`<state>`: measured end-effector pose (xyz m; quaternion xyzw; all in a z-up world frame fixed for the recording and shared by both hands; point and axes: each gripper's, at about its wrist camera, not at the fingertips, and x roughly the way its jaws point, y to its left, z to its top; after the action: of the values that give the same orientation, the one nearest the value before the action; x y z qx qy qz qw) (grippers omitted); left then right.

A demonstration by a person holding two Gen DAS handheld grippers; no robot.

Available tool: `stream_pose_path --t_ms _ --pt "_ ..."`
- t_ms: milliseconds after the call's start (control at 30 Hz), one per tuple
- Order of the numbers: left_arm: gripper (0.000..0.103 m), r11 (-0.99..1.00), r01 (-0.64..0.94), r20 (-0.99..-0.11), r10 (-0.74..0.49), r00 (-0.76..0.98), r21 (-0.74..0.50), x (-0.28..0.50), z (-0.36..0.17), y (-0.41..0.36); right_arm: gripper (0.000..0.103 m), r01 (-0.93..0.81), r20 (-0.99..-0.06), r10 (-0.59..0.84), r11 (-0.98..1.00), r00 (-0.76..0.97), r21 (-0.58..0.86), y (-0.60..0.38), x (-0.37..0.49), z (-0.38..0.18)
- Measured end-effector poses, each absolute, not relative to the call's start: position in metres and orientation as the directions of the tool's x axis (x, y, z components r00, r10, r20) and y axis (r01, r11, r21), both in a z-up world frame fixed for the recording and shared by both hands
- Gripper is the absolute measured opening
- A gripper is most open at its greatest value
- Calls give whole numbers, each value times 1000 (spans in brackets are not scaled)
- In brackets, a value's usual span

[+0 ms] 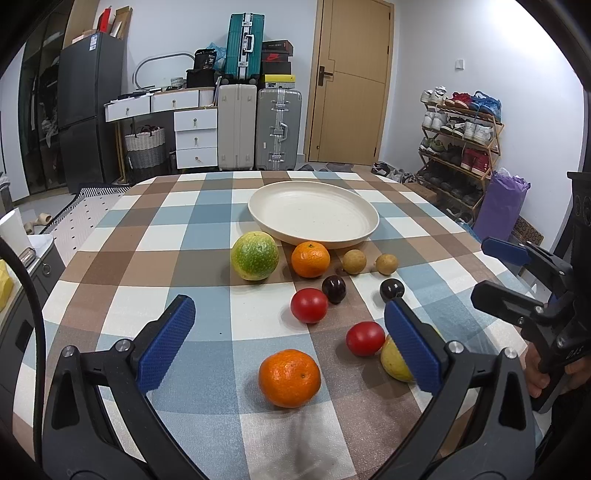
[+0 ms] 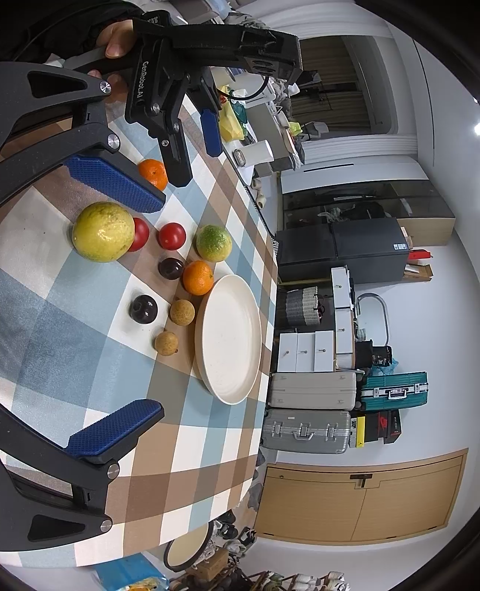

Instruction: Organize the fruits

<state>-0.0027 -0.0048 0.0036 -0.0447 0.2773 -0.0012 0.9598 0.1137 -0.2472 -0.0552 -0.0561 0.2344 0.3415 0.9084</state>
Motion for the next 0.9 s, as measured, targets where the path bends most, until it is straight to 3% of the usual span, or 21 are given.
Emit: stream_pose_path --t_ms 900 --pt "102 996 -25 -535 -25 844 -85 -4 4 -4 103 -648 -469 593 760 655 55 -249 116 -57"
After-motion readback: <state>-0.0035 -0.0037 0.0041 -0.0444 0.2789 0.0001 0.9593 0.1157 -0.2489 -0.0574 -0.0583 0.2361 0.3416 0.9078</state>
